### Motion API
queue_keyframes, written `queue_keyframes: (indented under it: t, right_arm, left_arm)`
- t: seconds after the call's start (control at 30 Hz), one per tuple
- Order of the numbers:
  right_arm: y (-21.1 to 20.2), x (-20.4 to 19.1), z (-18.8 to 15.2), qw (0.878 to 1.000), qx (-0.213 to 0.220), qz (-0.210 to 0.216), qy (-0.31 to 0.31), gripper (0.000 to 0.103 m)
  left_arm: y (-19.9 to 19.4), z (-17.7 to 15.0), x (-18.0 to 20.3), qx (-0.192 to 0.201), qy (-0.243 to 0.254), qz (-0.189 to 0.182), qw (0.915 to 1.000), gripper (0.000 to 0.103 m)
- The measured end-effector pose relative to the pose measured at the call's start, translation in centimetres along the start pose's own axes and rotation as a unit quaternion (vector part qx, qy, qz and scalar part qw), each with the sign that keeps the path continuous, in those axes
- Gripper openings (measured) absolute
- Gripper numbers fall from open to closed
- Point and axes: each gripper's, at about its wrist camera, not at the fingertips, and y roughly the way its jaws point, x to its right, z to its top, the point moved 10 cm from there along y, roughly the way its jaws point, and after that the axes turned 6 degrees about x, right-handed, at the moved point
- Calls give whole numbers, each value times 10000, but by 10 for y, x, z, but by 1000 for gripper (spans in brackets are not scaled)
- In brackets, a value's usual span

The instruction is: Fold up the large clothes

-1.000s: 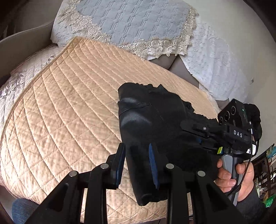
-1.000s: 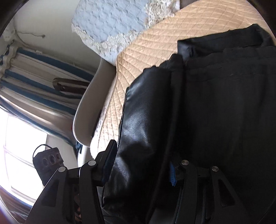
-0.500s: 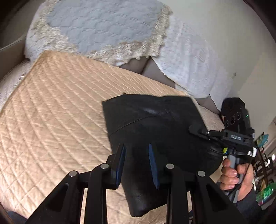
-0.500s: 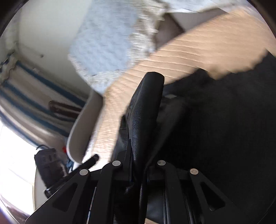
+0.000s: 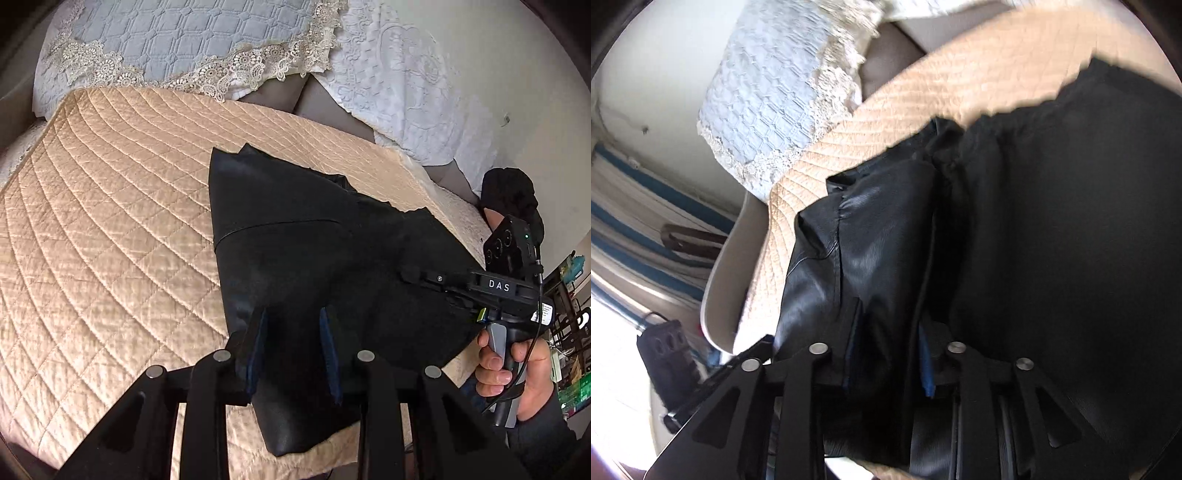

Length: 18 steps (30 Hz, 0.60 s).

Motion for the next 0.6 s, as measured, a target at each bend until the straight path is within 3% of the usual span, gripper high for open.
queue_keyframes:
  t: [0.13,0.23,0.33,0.5,0.6]
  right_arm:
    - [-13,-10,-10,9987,71,-156,-478,32]
    - [3,0,-32,9986,-284,-254,-371,30]
    - [2,-5,-35,9982,-192,-256,-512,30]
    - [-6,-4,-16,9966,-5,-555,-613,30]
    - [-19,-15,1,9952,350,-539,-737,30]
  left_arm:
    - [-18,-2,16,123,214,-181,9995,31]
    - [-9,-18,12,-73,434,-45,9990,32]
    - [-9,-26,2,-110,437,52,9990,32]
    - [-19,-23,-14,-95,180,259,9995,32]
    - [-32,-8,-7,158,-4,77,9998,32]
